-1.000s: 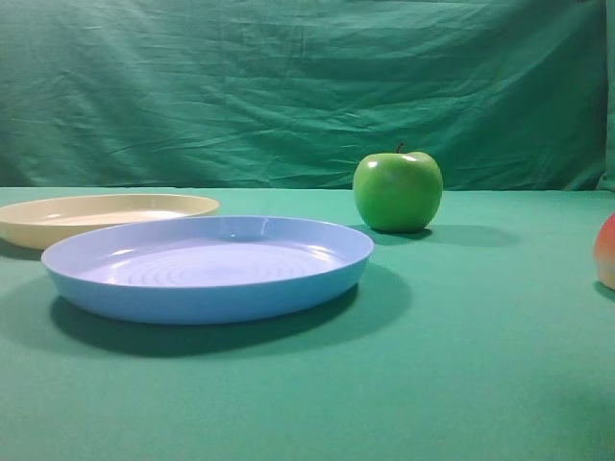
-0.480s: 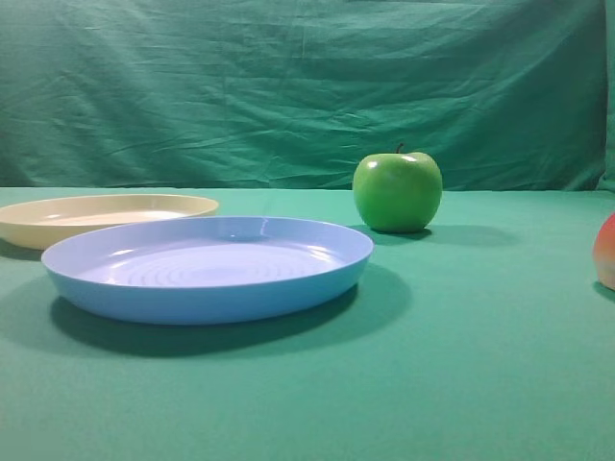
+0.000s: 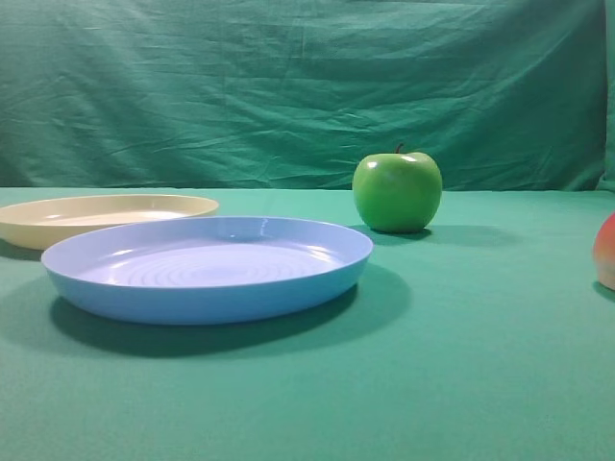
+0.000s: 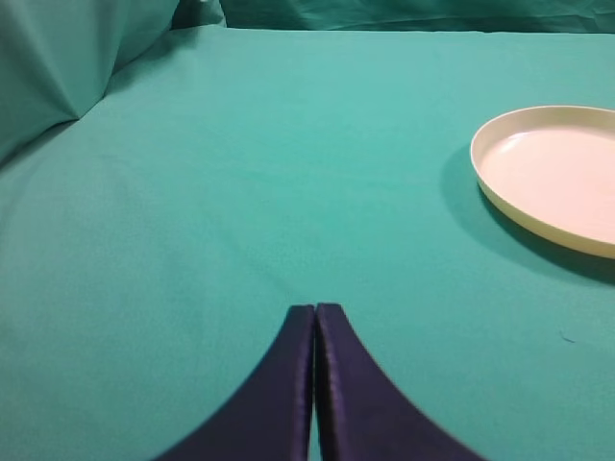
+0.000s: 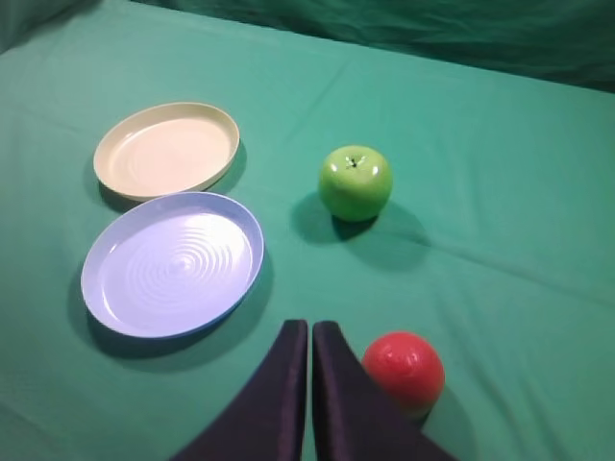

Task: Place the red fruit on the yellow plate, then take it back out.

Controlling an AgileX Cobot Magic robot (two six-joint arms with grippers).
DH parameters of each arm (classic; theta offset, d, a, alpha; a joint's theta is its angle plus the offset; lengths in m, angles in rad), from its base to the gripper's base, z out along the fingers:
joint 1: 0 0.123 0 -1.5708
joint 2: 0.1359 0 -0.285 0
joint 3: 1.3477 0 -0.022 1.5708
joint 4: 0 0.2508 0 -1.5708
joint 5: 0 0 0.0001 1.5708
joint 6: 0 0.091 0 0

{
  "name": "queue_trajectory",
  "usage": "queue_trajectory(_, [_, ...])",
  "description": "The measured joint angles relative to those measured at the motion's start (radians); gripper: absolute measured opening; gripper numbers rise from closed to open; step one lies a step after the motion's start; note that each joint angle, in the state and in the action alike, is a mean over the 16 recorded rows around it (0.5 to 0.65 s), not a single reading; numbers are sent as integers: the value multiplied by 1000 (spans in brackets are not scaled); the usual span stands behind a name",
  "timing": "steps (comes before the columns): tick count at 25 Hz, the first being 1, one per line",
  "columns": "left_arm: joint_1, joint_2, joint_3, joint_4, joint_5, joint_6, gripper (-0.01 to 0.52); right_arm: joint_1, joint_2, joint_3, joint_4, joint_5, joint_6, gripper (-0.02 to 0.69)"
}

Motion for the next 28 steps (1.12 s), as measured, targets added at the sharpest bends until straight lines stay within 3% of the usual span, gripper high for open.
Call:
queue_trajectory(11, [0,0,0,0,0,0,0,-160,-85,132,-61,-166,19,0])
queue_trajectory(19, [0,0,0,0,0,0,0,-292,-235,382,-48,-343,22,0])
queue_trajectory(28, [0,0,0,0,0,0,0,-321,-356,660,-38,-536,22,0])
